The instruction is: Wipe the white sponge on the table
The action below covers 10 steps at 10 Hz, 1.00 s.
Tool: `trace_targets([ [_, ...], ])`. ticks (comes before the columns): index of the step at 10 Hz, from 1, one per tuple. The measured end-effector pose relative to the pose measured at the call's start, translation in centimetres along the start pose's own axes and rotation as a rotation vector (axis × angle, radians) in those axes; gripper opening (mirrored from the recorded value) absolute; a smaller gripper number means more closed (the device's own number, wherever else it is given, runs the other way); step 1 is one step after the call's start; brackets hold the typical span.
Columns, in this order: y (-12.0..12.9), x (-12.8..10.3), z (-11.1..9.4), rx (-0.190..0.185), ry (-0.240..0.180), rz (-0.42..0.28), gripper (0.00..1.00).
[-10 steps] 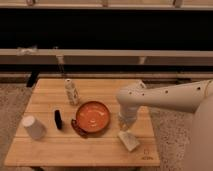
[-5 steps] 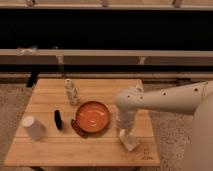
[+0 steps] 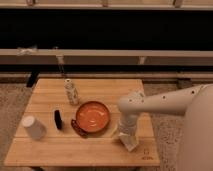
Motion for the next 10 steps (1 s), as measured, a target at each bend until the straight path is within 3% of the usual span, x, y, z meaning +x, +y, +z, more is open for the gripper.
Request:
trace_targets([
  [6,-0.8,-0.3,1.8,0.028,0.028,0.042,0.77],
  [10,-1.0,-0.5,2.3,0.053,0.031,0.067,0.39],
])
